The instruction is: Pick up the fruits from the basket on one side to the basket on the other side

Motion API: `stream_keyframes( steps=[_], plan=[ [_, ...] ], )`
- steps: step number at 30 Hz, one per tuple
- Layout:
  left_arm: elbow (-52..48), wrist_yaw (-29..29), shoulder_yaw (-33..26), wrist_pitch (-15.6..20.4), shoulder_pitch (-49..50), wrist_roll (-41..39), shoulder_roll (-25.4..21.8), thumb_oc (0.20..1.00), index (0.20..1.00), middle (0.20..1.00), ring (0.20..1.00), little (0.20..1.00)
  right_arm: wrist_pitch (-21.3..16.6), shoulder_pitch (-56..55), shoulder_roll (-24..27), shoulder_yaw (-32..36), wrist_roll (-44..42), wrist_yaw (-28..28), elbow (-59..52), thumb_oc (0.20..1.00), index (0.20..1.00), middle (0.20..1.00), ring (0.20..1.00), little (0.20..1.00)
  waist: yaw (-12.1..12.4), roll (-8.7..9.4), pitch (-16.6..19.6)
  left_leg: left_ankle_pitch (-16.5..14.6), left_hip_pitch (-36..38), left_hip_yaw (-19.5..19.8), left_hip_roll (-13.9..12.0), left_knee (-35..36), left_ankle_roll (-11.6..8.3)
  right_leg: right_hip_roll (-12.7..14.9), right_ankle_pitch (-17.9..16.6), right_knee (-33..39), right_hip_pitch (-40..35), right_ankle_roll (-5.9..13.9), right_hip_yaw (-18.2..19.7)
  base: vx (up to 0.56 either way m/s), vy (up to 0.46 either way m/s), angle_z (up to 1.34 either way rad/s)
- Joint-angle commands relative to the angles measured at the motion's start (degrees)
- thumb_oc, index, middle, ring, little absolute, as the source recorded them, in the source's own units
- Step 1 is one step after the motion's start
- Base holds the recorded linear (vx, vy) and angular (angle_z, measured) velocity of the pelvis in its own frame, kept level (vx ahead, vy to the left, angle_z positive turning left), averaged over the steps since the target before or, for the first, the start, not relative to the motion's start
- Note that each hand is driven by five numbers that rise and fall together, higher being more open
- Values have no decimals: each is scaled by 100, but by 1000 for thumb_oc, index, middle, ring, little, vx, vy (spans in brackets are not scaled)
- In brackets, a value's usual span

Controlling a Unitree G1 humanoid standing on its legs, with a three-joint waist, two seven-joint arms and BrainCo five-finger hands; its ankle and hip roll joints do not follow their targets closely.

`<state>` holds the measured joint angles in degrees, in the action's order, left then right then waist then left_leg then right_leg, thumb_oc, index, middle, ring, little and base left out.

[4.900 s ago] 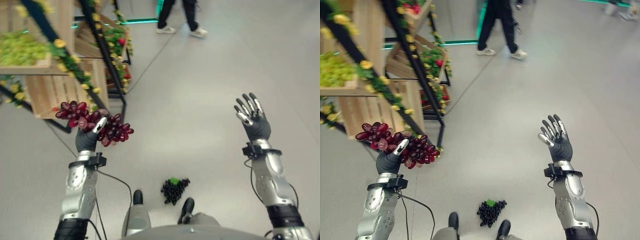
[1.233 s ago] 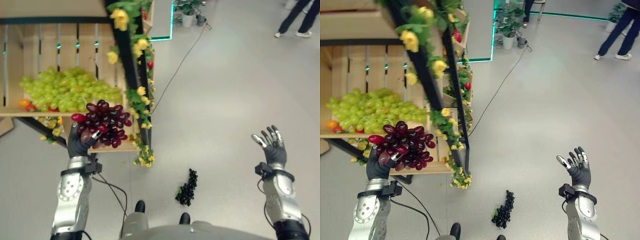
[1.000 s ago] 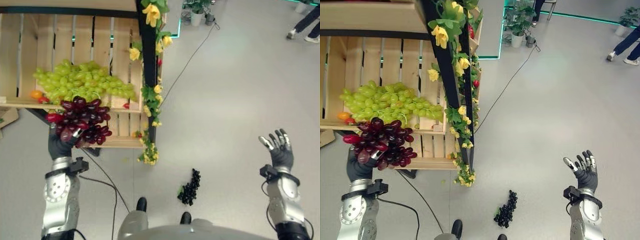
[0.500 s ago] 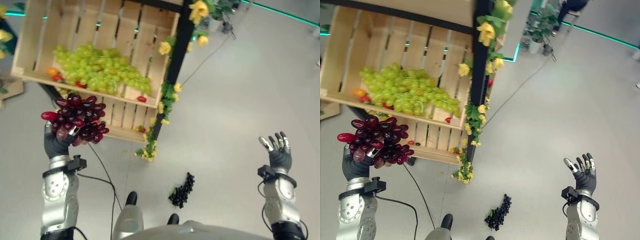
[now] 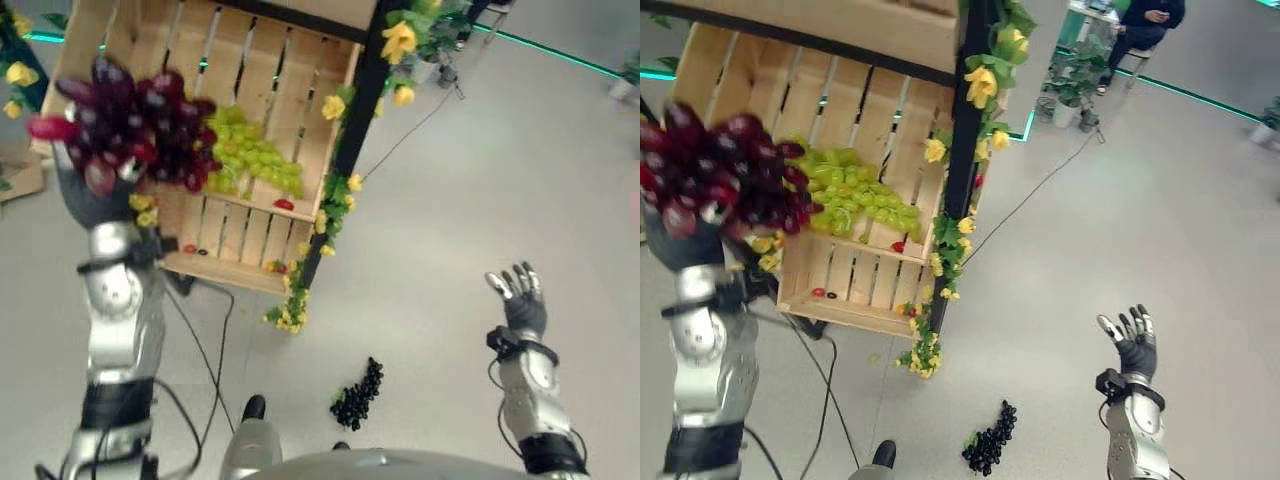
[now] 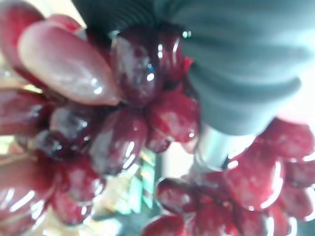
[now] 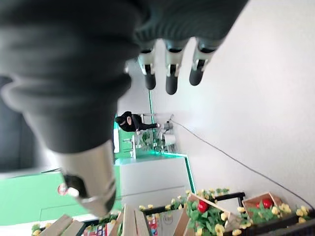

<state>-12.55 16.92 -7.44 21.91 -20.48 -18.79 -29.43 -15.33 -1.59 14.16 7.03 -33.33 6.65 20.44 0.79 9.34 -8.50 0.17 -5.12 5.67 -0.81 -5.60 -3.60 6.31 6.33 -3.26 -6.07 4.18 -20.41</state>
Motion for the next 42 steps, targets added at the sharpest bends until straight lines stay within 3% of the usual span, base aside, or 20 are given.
stream_keyframes(
  steps=[1, 8, 14, 29, 36, 42],
  plan=[
    [482, 385, 176, 391, -456, 373, -104, 200, 200, 200, 200, 200, -161, 211, 506, -64, 42, -76, -103, 1000, 1000, 1000, 1000, 1000, -242, -352, 533, -304, 420, -258, -298, 334, -138, 0, 339, -58, -35, 87, 92, 39, 49, -22],
    [1061, 773, 455, 308, -998, 731, -354, 200, 200, 200, 200, 200, -88, 234, 496, -332, 78, -146, -36, 1000, 1000, 1000, 1000, 1000, -428, -387, 644, -340, 724, -565, -362, 505, -108, -21, 258, 28, -91, 164, 403, 29, 24, -34],
    [2269, 884, 885, -5, -1442, 705, -620, 200, 200, 200, 200, 200, -53, 195, 508, -453, 88, -119, -10, 1000, 1000, 1000, 1000, 1000, -635, -438, 749, -353, 974, -781, -419, 636, -90, -40, 199, 107, -163, 218, 630, 25, 14, -16],
    [3990, 831, 830, -529, -744, 853, -453, 200, 200, 200, 200, 200, -21, 173, 443, -439, 159, -32, -149, 1000, 1000, 1000, 1000, 1000, -777, -452, 769, -450, 1276, -1115, -471, 648, -51, -66, 152, 160, -259, 249, 991, 25, 8, -12],
    [4238, 804, 678, -486, -331, 887, -377, 200, 200, 200, 200, 200, -58, 121, 414, -390, 114, -48, -176, 1000, 1000, 1000, 1000, 1000, -791, -442, 772, -487, 1354, -1215, -485, 645, -37, -70, 160, 138, -268, 254, 1089, 31, 9, -10],
    [3877, 923, 596, -255, -220, 751, -211, 200, 200, 200, 200, 200, -89, 94, 383, -391, 108, -47, -189, 1000, 1000, 1000, 1000, 1000, -775, -405, 746, -506, 1354, -1210, -481, 629, -27, -79, 194, 55, -238, 241, 1107, 24, -1, -9]
  ],
)
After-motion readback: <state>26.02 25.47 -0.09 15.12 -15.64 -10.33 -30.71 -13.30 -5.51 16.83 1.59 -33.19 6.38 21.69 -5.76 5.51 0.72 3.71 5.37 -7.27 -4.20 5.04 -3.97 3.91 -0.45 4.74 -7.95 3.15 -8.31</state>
